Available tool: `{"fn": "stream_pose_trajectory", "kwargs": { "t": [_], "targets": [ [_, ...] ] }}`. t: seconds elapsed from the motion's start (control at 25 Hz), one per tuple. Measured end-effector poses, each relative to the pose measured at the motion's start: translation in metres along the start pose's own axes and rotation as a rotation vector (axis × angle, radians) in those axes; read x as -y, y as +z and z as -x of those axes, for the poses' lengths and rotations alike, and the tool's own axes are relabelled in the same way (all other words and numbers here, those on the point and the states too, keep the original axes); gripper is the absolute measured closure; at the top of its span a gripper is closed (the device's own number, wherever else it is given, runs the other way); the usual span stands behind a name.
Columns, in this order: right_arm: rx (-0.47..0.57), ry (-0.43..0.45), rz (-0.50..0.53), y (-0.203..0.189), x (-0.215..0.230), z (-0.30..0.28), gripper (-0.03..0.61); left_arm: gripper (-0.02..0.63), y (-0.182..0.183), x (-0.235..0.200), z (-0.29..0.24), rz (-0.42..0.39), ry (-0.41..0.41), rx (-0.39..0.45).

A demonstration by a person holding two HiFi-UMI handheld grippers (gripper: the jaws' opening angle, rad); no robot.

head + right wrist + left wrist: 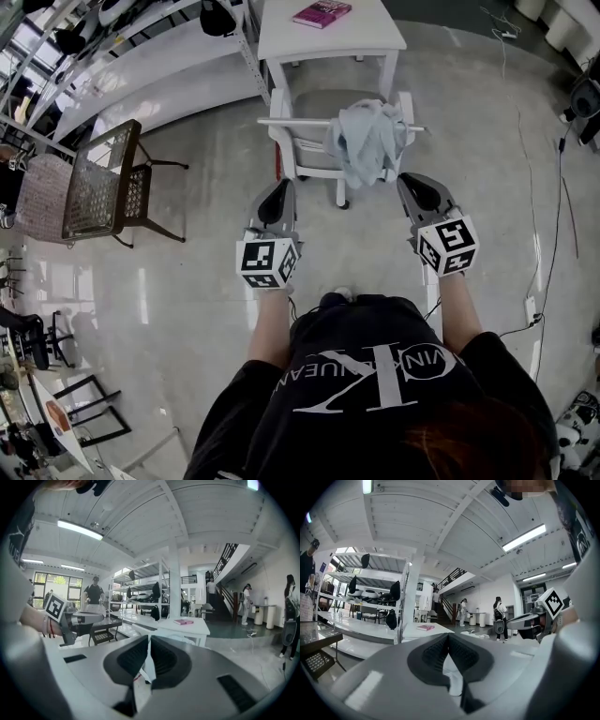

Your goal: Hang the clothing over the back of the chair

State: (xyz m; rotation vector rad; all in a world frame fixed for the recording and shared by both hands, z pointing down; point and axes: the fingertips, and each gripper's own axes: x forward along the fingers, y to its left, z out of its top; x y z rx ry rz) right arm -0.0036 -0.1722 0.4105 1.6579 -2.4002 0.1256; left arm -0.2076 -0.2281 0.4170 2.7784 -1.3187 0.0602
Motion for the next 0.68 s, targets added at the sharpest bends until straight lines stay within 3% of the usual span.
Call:
{"fn": "stream_pose_trajectory", "kwargs": {
  "t": [0.68],
  "targets": [
    [0.036,0.017,-0.013,0.006,0.001,0.037,0.549,0.601,0.007,0.032,0.026,-0.003,0.021,0.003]
  ]
}}
